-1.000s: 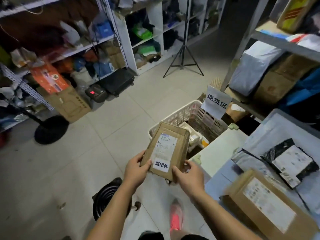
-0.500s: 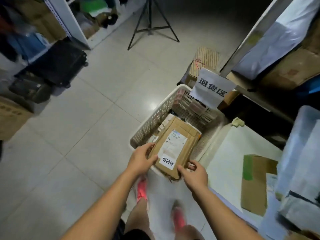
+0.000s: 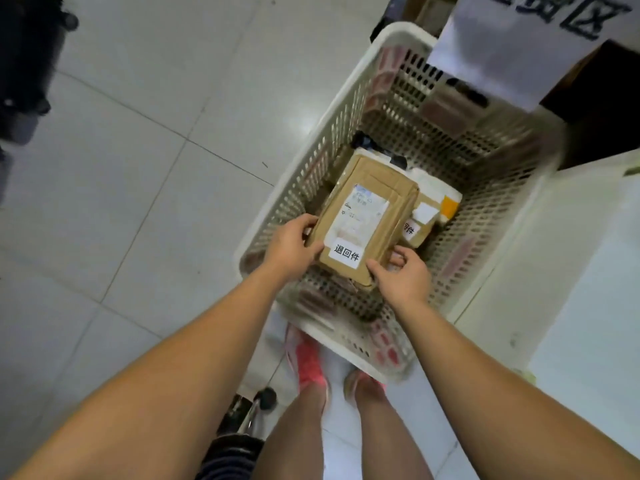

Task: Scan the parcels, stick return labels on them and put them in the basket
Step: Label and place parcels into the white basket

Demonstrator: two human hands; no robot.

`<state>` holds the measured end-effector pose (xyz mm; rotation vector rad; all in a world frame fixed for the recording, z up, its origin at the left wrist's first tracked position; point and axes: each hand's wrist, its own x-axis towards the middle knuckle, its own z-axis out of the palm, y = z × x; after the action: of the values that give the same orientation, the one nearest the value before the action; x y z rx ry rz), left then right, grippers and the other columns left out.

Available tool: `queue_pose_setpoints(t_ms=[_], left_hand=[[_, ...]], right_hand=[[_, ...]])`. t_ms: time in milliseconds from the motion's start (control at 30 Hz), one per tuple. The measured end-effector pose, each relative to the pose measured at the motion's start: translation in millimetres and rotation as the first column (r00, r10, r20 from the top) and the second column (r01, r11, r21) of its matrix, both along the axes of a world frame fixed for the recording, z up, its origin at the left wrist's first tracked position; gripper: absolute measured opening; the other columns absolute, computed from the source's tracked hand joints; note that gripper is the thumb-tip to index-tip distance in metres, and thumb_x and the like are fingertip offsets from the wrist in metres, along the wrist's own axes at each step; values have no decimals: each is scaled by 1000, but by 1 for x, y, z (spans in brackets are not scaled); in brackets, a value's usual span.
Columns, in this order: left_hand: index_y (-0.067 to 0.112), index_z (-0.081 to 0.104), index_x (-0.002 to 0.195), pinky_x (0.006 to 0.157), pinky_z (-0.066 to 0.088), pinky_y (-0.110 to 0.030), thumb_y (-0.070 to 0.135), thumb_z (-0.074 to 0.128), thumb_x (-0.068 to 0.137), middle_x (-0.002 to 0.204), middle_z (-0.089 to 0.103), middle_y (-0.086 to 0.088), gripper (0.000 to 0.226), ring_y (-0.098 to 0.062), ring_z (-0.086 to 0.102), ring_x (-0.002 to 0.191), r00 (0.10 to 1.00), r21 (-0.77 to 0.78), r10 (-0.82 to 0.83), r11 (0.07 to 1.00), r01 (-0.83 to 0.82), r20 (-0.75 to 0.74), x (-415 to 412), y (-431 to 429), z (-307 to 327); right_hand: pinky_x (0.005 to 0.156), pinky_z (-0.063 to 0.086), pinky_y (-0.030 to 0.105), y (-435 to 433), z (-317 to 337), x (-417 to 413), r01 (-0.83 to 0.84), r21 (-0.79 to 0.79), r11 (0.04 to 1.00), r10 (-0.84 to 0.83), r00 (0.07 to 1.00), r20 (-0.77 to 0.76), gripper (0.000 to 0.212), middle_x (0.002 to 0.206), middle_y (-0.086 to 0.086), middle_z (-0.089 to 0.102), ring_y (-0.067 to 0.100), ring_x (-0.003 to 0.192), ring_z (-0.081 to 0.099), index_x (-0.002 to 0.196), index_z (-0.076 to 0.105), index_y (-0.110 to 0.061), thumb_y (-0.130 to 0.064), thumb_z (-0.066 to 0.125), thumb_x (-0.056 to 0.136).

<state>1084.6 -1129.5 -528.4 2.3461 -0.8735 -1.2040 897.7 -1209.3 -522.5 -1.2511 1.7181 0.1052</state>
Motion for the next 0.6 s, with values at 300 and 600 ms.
queue_pose_setpoints(t_ms=[300,600], left_hand=[[16,54,137,98,48,-37,26,73,86,133,61,-2,56,-21,59,115,990,91,-135,987,130,49,-20,1,-27],[21,47,139,89,46,-40,18,72,78,134,56,-4,66,-28,54,115,778,87,-393,910,405,490,-15,-37,135]], right_hand=[[98,50,39,-1,-26,-17,-126,-33,991,123,989,-82,69,132,7,63,25,119,60,141,48,-13,-32,79,83],[82,48,36,-28,140,-20,-436,-246,866,403,898,-174,54,127,0,61,24,112,57,135,51,-23,-29,70,85]])
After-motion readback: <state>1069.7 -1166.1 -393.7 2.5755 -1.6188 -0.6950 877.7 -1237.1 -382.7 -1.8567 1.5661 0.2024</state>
